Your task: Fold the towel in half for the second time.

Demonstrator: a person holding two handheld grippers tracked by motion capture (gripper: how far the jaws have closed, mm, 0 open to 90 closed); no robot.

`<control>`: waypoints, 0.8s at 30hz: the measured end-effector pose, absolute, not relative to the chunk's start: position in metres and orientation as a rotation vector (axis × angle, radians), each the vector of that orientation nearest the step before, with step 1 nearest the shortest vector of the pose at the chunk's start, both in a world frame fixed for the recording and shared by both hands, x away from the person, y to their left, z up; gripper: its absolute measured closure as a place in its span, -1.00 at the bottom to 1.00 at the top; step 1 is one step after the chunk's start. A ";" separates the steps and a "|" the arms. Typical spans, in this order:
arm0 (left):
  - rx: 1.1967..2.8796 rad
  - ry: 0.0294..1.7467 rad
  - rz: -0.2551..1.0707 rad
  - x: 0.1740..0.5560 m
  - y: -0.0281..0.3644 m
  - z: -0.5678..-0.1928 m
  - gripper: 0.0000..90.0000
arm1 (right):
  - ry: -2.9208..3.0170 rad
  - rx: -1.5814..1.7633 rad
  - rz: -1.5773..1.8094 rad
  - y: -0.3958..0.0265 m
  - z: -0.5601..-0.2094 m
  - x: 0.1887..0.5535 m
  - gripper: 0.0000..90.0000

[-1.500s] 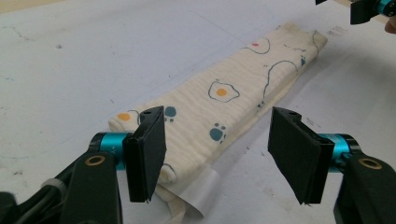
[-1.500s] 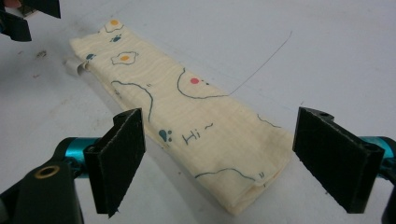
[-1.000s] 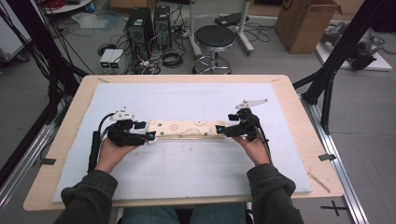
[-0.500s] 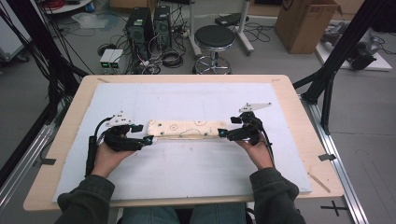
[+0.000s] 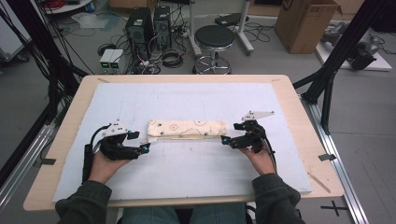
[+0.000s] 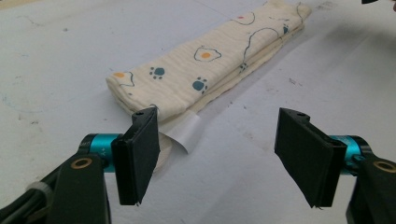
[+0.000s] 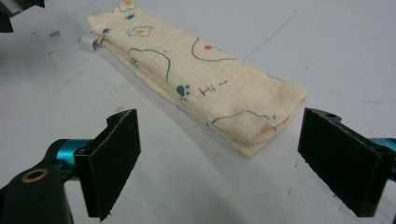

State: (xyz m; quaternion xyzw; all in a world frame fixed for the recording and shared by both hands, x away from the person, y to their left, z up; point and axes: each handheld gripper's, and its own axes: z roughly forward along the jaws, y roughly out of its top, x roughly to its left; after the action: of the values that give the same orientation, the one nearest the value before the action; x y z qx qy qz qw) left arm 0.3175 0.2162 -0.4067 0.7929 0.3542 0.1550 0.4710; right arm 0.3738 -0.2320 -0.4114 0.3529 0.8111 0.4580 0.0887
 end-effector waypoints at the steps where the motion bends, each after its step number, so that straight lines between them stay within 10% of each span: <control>1: 1.940 0.865 0.379 0.316 0.216 -0.407 -0.33 | 2.411 1.048 1.361 -0.233 -0.412 0.372 -0.73; 24: 1.948 0.869 0.406 0.290 0.225 -0.410 -0.41 | 2.366 1.031 1.349 -0.254 -0.412 0.340 -0.73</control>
State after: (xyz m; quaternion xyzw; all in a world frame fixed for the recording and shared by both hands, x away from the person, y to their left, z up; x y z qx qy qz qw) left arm 0.2895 0.2252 -0.4096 0.7937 0.3540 0.1653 0.4662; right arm 0.3403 -0.2535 -0.4124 0.3516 0.8072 0.4600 0.1145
